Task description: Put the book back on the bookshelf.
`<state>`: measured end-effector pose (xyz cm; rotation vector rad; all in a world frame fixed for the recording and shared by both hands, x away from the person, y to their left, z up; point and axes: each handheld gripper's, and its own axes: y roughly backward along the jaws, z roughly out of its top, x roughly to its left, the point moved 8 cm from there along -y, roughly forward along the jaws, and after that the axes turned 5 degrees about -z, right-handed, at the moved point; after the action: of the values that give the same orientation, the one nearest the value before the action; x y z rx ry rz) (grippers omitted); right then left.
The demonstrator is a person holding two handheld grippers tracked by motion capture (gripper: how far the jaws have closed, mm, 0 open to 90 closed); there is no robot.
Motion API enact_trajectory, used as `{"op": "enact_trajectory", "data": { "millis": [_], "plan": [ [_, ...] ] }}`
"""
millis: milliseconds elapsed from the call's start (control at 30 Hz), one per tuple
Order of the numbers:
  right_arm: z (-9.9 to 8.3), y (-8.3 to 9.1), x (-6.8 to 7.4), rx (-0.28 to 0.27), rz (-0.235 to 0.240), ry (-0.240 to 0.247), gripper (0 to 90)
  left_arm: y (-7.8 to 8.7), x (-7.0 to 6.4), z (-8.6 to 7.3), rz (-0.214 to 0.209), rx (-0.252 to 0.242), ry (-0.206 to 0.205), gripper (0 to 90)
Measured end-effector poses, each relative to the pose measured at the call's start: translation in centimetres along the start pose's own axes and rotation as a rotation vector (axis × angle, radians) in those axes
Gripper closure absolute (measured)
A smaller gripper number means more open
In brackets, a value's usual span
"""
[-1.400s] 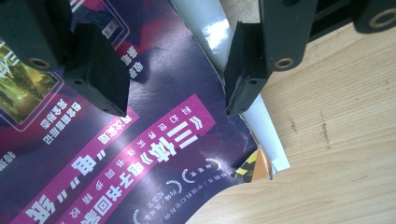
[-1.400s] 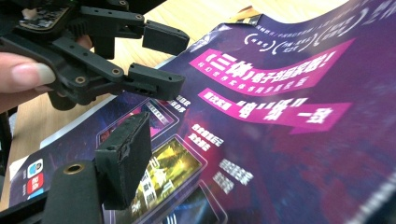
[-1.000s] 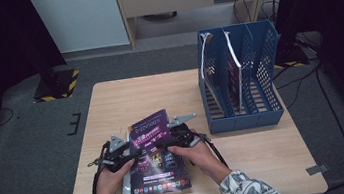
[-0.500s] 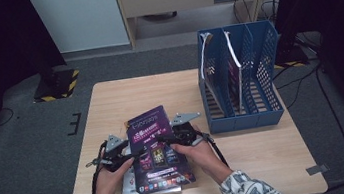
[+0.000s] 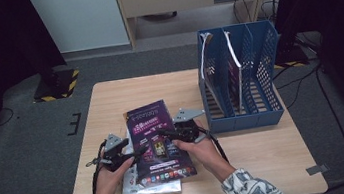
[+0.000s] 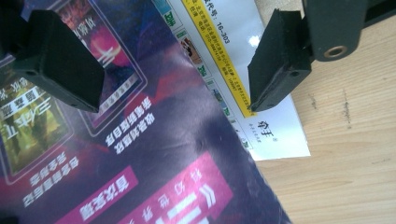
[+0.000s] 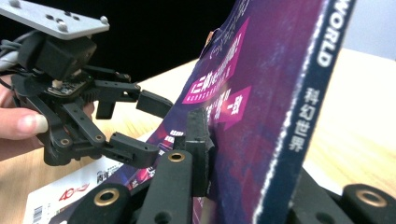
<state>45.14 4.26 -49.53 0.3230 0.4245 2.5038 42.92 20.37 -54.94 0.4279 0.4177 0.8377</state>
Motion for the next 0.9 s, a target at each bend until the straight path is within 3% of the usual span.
{"op": "enact_trajectory", "data": {
  "millis": [333, 400, 633, 900],
  "plan": [
    [1.4, 0.5, 0.5, -0.049, -0.001, 0.064, 80.7, 0.7, 0.3, 1.3, -0.005, -0.058, -0.002, 17.7],
    [1.6, 0.6, 0.4, -0.06, -0.007, 0.073, 80.8, 0.9, 0.4, 1.7, 0.007, -0.058, -0.023, 17.3],
    [2.1, 0.5, -0.4, -0.063, -0.025, 0.071, 81.1, 0.8, 1.0, 3.4, -0.011, -0.078, -0.015, 12.7],
    [2.8, 0.8, 0.0, -0.1, -0.018, 0.088, 81.6, 0.1, 0.4, 2.6, -0.044, -0.057, -0.03, 9.2]
  ]
}}
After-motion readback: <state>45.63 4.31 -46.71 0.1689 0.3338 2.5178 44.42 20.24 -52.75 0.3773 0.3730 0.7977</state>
